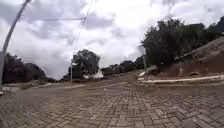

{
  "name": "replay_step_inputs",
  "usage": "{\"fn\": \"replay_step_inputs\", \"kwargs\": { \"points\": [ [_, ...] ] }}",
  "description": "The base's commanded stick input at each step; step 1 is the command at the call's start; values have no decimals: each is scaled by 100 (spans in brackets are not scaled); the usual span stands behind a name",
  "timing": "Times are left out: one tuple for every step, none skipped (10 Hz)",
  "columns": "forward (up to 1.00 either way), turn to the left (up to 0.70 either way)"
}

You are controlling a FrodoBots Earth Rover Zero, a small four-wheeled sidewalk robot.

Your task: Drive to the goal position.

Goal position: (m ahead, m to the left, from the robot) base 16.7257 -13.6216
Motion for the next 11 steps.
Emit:
{"fn": "replay_step_inputs", "kwargs": {
  "points": [
    [70,0],
    [70,0],
    [70,0],
    [70,0],
    [70,0],
    [70,0],
    [70,0],
    [70,0],
    [70,0],
    [70,0],
    [70,0]
  ]
}}
